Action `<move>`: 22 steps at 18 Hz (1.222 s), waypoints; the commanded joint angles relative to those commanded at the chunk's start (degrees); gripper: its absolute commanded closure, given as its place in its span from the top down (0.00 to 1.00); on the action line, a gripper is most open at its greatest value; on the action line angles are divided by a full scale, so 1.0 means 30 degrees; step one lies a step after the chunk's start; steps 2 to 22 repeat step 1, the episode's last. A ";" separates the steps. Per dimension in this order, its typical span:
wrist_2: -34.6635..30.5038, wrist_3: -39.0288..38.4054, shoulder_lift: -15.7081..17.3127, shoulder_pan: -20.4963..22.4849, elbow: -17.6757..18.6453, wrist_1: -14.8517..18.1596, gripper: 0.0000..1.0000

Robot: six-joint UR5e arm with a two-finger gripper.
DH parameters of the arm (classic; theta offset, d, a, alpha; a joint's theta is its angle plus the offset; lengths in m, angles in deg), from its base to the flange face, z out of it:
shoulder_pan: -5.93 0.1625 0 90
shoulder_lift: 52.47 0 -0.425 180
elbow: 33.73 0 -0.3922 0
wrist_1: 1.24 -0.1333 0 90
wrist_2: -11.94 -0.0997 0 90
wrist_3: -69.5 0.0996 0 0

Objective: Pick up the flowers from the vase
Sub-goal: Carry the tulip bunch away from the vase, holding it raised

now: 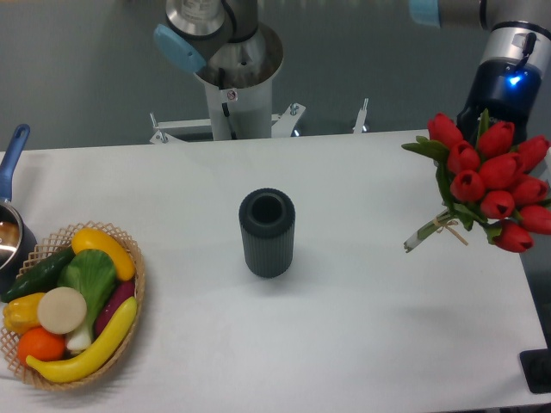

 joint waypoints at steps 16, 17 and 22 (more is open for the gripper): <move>0.0000 0.0000 0.0000 0.0000 0.0000 0.0000 0.42; 0.0000 0.0000 0.0000 0.0000 0.0000 0.0000 0.42; 0.0000 0.0000 0.0000 0.0000 0.0000 0.0000 0.42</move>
